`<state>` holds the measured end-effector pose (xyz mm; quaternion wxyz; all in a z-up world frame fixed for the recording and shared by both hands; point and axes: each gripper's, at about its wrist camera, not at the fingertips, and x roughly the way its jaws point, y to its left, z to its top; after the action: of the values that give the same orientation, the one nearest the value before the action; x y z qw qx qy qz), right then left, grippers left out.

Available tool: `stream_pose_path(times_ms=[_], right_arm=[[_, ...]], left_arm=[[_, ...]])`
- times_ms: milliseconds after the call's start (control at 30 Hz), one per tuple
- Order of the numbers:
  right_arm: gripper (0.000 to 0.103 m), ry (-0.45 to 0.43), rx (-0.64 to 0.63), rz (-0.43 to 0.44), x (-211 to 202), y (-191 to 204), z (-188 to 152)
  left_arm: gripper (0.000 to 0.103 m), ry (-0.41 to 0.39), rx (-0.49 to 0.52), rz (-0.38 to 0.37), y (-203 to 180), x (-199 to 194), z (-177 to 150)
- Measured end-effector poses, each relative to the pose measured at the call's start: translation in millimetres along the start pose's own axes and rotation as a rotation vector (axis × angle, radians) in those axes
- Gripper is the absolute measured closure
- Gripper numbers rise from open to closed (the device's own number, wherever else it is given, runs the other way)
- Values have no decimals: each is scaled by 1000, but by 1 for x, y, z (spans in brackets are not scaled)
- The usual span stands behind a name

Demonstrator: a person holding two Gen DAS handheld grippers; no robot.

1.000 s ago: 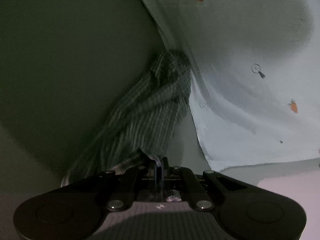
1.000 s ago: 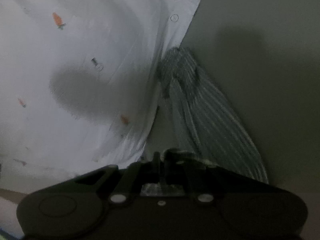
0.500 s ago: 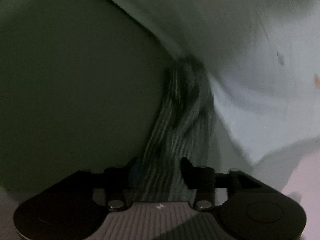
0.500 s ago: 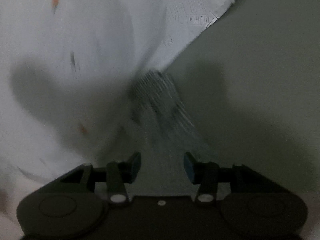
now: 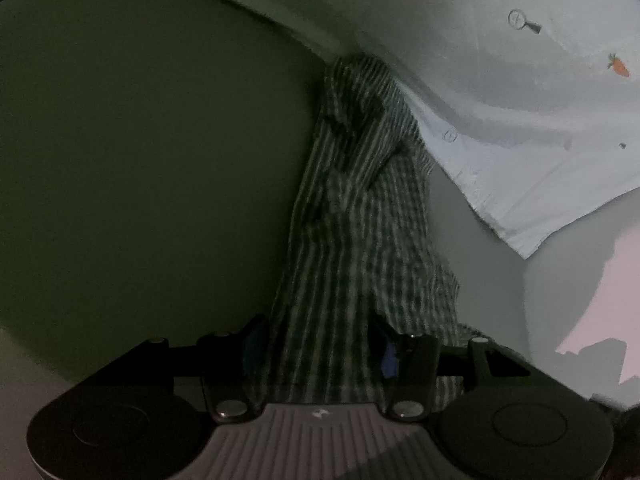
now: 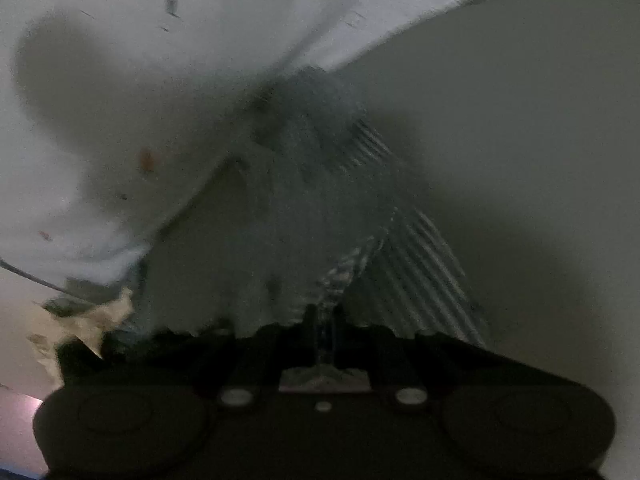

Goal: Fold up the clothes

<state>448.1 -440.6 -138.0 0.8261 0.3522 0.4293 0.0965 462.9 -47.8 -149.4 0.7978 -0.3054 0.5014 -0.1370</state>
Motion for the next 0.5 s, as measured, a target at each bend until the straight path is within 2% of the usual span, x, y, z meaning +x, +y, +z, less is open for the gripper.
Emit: stream_pose_path(times_ms=[33, 67, 133, 267, 367, 400, 467, 500], right_arm=[[97, -6, 11, 22, 3, 3, 9], [97, -12, 26, 43, 8, 6, 18], [97, -1, 56, 81, 24, 8, 34], [96, 67, 36, 98, 80, 16, 47], [91, 143, 29, 72, 120, 22, 48], [86, 155, 18, 50, 123, 25, 49], [69, 70, -25, 25, 105, 30, 51], [51, 22, -47, 14, 95, 33, 52]], left_arm=[[50, -5, 2, -2, 1, 0, 2], [57, -12, 7, -5, 1, -1, 3], [61, -27, 23, -12, -2, -2, 6], [61, -59, 27, -22, -3, -1, 4], [54, -48, 20, -20, -3, 2, 1], [51, -40, 33, -14, -4, 4, 1], [51, -44, 73, 9, -9, 10, 1], [51, -48, 100, 21, -12, 15, 2]])
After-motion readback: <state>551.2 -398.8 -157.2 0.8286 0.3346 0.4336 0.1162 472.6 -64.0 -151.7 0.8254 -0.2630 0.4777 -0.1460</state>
